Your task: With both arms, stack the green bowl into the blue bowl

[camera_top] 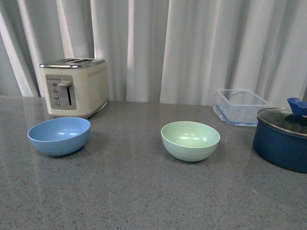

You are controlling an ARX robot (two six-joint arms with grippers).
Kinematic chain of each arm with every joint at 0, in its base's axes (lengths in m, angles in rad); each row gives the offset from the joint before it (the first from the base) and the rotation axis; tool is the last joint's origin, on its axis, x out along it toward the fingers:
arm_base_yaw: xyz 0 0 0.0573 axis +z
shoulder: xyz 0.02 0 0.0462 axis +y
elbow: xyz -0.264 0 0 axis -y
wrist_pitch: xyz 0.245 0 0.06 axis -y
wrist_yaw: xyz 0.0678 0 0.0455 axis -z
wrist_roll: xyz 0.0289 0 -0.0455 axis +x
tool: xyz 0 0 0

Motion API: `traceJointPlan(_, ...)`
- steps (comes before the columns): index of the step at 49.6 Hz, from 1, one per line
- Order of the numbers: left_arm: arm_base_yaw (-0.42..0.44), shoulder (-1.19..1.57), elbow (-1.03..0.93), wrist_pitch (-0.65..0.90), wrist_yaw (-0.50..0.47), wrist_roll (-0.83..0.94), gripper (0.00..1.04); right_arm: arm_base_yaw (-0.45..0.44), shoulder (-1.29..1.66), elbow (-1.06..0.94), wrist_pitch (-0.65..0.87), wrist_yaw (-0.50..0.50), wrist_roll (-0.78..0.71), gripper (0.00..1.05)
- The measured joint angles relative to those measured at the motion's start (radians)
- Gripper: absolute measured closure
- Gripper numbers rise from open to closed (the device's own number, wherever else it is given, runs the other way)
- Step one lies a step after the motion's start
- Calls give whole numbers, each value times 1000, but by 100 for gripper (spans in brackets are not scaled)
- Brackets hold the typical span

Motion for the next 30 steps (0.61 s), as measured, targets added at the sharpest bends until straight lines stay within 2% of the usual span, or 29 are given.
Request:
traceJointPlan(11, 0, 0, 0, 0, -1, 0, 7, 0, 0, 0, 0, 0, 0, 10)
traceJointPlan(13, -23, 88, 55, -148, -137, -74, 7, 0, 0, 0, 0, 0, 0, 10)
traceJointPlan(15, -16, 181, 100, -220, -183, -139, 7, 0, 0, 0, 0, 0, 0, 10)
traceJointPlan(18, 44, 340, 147, -229, -177, -214, 7, 0, -1, 0, 0, 0, 0, 10)
traceJointPlan(25, 206, 745, 293, -57, -98, -315, 7, 0, -1, 0, 0, 0, 0, 10)
traceJointPlan(30, 262, 998, 458, 42, -60, -334, 7, 0, -1, 0, 0, 0, 0, 10)
